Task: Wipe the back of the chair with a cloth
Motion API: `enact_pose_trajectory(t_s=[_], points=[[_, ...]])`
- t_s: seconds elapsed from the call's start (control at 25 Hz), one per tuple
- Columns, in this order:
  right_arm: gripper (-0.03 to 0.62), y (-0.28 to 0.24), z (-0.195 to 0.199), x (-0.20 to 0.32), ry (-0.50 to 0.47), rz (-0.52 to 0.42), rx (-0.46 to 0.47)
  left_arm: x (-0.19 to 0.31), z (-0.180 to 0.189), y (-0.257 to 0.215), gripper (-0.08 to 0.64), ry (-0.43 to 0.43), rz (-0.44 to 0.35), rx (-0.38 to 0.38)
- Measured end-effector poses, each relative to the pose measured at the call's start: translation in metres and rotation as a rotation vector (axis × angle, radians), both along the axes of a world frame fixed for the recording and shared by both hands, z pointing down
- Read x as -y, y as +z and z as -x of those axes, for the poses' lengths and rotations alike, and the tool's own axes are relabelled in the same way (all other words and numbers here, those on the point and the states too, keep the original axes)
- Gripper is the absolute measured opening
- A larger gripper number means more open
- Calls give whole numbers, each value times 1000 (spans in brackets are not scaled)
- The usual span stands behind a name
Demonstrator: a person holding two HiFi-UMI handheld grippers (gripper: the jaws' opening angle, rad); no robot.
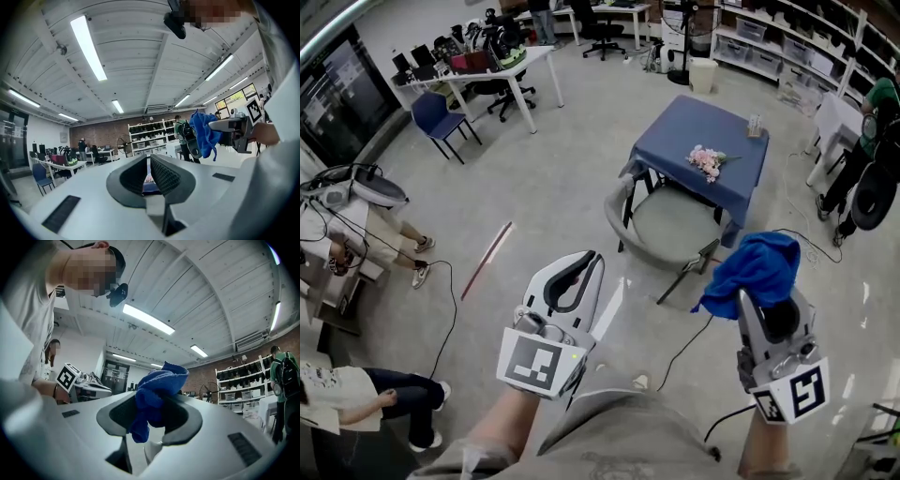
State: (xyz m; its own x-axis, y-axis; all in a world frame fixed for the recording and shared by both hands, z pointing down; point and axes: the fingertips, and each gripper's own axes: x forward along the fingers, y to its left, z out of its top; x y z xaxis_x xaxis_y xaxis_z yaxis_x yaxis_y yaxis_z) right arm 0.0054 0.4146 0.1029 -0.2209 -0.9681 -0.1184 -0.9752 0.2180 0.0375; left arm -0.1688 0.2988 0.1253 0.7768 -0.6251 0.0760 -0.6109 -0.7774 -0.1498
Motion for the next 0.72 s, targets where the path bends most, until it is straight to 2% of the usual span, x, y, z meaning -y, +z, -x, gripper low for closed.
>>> enact_pose_trajectory(t_s=[0.08, 0.16, 0.24, 0.72], points=[[166, 5, 4, -1, 1, 4, 2, 3, 5, 2, 44, -4, 0, -14], [166, 10, 6, -1, 2, 13, 6, 4, 7, 5, 196, 6, 13, -40], [166, 14, 6, -2, -2, 22, 13, 4, 6, 9, 221, 2, 28, -40], [166, 31, -28, 30, 6, 66, 4, 44, -20, 33, 227, -15, 117, -26]])
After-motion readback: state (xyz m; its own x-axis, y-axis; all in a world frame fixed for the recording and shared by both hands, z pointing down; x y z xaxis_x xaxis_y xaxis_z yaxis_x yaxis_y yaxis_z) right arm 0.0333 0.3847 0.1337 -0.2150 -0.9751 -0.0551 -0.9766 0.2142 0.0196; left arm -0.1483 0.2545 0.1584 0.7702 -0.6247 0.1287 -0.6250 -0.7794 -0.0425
